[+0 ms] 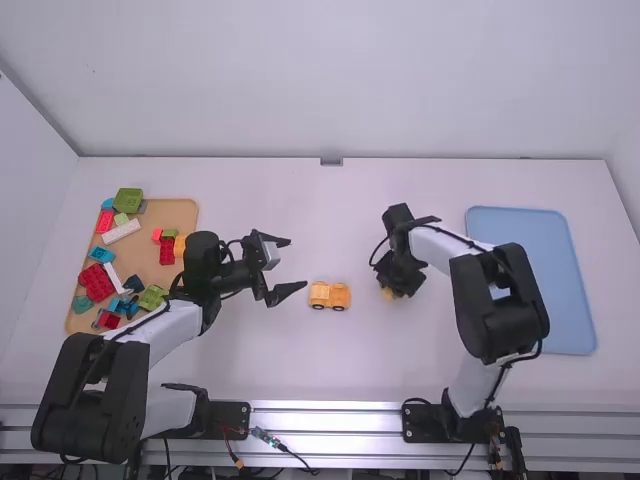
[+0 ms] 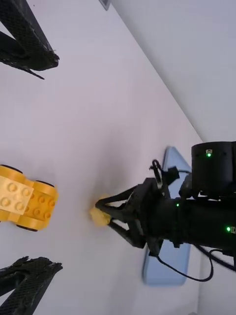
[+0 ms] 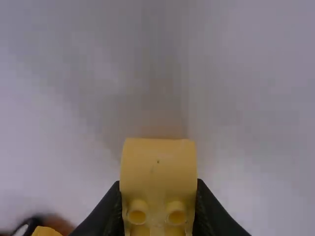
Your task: Assemble lego blocks to make yellow taxi
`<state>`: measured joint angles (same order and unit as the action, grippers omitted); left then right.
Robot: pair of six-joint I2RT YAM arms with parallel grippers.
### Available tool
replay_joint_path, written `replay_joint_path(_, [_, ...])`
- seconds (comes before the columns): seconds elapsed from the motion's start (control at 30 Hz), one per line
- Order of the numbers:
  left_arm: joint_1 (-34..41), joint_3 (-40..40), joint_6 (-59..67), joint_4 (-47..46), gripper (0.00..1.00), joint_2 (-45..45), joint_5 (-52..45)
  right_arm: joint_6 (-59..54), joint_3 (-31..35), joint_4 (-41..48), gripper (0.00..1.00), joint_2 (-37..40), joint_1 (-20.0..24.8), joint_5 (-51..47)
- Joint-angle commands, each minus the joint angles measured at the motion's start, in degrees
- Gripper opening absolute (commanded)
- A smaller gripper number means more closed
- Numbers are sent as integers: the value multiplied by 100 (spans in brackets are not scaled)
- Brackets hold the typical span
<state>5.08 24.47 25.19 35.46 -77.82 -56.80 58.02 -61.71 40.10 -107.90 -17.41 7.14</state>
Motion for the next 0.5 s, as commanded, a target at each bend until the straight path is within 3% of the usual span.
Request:
replay_joint_path(0.0, [-20,-24,-33,15,99,107,-68,2197,-90,225,0,-76,70,361])
replay_joint_path(0.13, [-28,-22,-33,4,99,105,-79,3722,-90,446,0,-76,96,315])
replay_joint_path(0.47, [-24,-22,-31,-2,99,105,-79,5364,-92,385,0,-76,-343,-577])
